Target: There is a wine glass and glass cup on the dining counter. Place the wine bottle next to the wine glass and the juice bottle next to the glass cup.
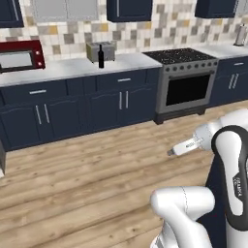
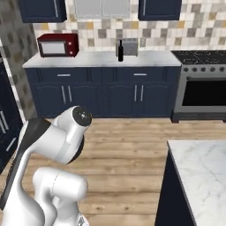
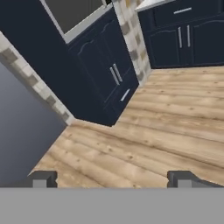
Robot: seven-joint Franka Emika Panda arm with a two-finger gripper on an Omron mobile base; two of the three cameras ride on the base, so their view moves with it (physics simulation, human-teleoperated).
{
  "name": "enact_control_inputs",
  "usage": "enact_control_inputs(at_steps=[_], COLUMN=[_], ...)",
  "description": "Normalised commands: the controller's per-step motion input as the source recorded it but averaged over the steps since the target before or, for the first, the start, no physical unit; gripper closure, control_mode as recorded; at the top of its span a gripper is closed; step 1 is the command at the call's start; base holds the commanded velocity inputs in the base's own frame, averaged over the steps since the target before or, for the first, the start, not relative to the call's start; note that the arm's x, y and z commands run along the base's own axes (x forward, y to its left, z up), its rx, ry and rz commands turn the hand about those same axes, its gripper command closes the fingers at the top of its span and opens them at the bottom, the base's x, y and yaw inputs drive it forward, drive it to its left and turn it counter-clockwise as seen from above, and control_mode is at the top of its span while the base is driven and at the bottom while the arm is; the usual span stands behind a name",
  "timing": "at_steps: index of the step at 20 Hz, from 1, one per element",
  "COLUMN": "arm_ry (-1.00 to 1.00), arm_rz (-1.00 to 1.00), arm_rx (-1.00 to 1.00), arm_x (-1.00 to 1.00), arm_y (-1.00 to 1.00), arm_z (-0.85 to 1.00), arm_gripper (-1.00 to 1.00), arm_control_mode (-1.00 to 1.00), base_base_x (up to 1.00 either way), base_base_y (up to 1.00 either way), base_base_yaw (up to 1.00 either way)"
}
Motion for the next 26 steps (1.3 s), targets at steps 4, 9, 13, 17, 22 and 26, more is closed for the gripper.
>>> enact_control_inputs(at_steps=[4, 9, 13, 17, 22, 26], arm_ry=[0.00, 0.00, 0.00, 0.00, 0.00, 0.00], arm_rz=[0.00, 0.00, 0.00, 0.00, 0.00, 0.00], arm_rx=[0.00, 0.00, 0.00, 0.00, 0.00, 0.00], arm_x=[0.00, 0.00, 0.00, 0.00, 0.00, 0.00], arm_y=[0.00, 0.00, 0.00, 0.00, 0.00, 0.00], arm_z=[0.00, 0.00, 0.00, 0.00, 0.00, 0.00], arm_gripper=[-1.00, -1.00, -1.00, -1.00, -1.00, -1.00], arm_control_mode=[1.00, 1.00, 1.00, 1.00, 1.00, 1.00], base_base_x=[0.94, 0.94, 0.94, 0.94, 0.94, 0.94], base_base_y=[0.00, 0.00, -0.02, -0.03, -0.04, -0.18], base_base_yaw=[0.00, 0.00, 0.00, 0.00, 0.00, 0.01])
